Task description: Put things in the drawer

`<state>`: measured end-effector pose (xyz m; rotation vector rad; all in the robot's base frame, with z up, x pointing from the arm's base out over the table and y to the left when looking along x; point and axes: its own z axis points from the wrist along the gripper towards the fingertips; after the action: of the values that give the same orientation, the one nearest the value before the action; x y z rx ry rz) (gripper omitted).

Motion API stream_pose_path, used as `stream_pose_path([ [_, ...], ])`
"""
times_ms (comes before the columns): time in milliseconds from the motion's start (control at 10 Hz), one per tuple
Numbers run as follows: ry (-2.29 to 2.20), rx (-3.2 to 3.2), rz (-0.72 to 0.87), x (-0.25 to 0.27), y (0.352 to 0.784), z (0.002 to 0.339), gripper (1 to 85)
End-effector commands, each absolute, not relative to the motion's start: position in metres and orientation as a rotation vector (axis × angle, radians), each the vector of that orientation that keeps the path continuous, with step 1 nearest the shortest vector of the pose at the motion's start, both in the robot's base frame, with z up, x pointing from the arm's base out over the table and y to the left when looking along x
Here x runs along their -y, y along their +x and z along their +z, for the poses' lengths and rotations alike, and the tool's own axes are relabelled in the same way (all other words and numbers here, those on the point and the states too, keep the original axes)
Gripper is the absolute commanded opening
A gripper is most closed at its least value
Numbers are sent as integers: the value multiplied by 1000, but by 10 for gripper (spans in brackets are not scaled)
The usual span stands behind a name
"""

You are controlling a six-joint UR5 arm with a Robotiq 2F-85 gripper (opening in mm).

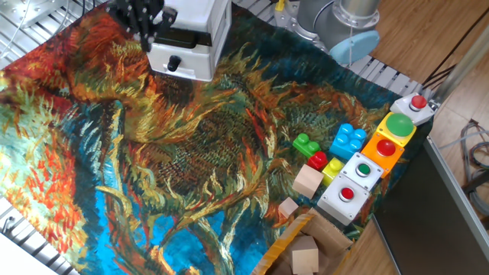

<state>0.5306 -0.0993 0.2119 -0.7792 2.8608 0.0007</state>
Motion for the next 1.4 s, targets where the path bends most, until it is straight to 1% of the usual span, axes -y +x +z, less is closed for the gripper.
stream_pose_path([
  [0, -750, -2818, 75, 38, 600, 193, 13],
  [100, -752, -2839, 33, 40, 601, 193, 13],
  [200, -766, -2877, -63, 59, 595, 191, 13],
  [400, -791, -2886, -131, 71, 594, 191, 13],
  [500, -810, -2867, -115, 76, 585, 191, 13],
  [600, -775, -2860, -42, 56, 600, 177, 13],
  [800, -721, -2852, 8, 13, 659, 146, 13],
  [900, -699, -2859, 41, 2, 667, 142, 13],
  [1100, -739, -2862, -27, 14, 666, 142, 13],
  [1200, -749, -2850, -46, 26, 653, 142, 13],
  [1300, -742, -2819, -21, 22, 653, 135, 13],
])
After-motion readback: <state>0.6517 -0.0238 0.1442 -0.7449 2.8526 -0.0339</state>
